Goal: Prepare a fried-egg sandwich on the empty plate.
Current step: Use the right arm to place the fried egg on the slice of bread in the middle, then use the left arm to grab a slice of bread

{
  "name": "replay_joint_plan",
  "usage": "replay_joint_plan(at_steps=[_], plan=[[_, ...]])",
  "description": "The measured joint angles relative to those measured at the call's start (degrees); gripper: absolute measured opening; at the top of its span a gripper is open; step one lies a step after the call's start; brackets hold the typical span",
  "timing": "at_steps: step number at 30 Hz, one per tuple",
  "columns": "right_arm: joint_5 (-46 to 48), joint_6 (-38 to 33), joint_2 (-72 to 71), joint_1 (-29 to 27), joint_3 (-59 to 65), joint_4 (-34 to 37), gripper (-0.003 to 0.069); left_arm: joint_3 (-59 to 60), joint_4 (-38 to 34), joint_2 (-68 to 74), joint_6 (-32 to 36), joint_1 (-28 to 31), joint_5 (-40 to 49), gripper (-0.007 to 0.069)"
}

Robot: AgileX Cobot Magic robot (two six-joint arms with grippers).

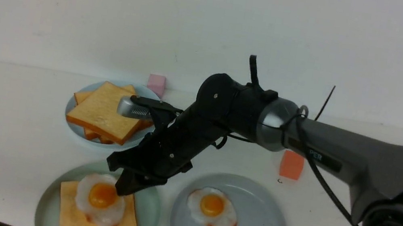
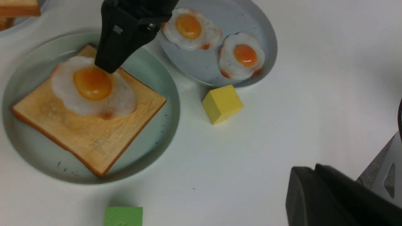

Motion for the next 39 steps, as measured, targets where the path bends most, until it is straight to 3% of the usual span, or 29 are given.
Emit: replay_joint_plan(at_steps=[6, 8, 12, 31, 39], plan=[[2.08, 0.0, -0.86, 0.0, -0.08, -0.06, 0.0229, 0.0, 0.16, 0.0, -2.51, 0.0, -0.11, 0.004], [3.2, 0.05, -1.19, 0.0, -0.15, -0.17, 0.029, 0.0, 0.16, 0.0, -7.08, 0.0, -0.11, 0.0044], [4.93, 0.05, -1.51, 0.0, -0.29, -0.24, 0.0339, 0.0, 0.31, 0.0, -13.13, 0.0, -0.06, 0.005], [6.82, 4.25, -14.02, -5.13, -0.29, -11.82, 0.0351, 0.0, 0.46, 0.0, -15.18, 0.0, -6.26, 0.0071], [6.76, 4.57, -18.86, -5.12, -0.05, -12.84, 0.0351, 0.0, 5.59, 0.0, -21.9, 0.0, -7.12, 0.0076]])
